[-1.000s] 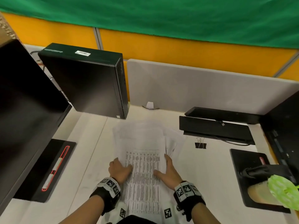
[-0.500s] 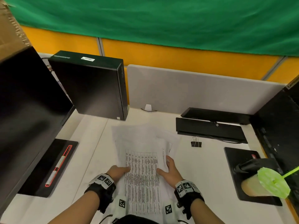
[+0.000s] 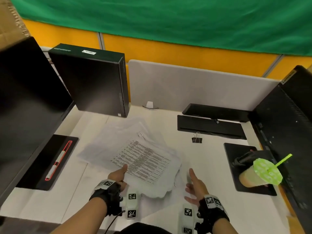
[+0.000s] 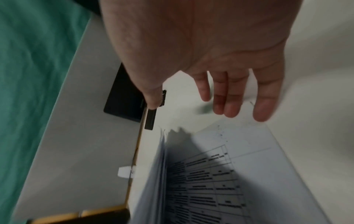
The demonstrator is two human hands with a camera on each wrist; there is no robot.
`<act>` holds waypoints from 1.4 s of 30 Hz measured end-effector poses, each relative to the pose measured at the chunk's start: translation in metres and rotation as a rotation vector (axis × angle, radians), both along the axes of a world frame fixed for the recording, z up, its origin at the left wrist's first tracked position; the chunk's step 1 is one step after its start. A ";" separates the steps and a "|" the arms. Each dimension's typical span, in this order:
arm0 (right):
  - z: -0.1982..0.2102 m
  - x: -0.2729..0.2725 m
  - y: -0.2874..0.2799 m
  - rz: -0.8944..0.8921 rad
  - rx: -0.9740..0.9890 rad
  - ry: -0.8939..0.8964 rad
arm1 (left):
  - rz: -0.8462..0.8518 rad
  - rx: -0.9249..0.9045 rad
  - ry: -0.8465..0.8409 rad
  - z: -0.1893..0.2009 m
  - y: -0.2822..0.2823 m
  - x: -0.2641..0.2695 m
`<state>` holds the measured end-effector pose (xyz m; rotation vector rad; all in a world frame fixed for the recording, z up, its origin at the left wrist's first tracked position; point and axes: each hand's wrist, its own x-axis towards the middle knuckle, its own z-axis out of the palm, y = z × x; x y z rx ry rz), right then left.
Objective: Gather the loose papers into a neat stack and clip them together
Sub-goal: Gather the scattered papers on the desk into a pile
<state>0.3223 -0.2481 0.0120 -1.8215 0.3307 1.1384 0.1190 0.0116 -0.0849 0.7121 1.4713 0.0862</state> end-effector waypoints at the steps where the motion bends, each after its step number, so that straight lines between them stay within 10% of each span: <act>1: 0.000 -0.002 0.000 0.000 0.055 0.051 | -0.022 -0.005 -0.026 0.005 -0.007 0.004; 5: 0.008 -0.011 0.011 0.022 0.226 0.159 | -0.054 0.023 -0.131 0.047 -0.046 0.014; 15: -0.022 -0.015 -0.006 0.171 -0.058 0.068 | -0.081 0.199 0.007 0.071 -0.055 0.005; 21: 0.001 -0.020 -0.030 0.167 -0.209 0.094 | -0.363 0.508 0.527 0.083 -0.020 -0.022; 28: -0.069 0.015 -0.058 0.056 -0.123 0.121 | -0.671 0.655 0.604 0.070 -0.009 -0.020; 31: 0.001 -0.002 -0.043 0.079 -0.115 0.095 | -0.742 0.678 0.644 0.073 -0.006 -0.020; 42: 0.008 0.008 -0.019 0.157 -0.281 -0.252 | -0.987 0.722 0.613 0.080 -0.002 -0.020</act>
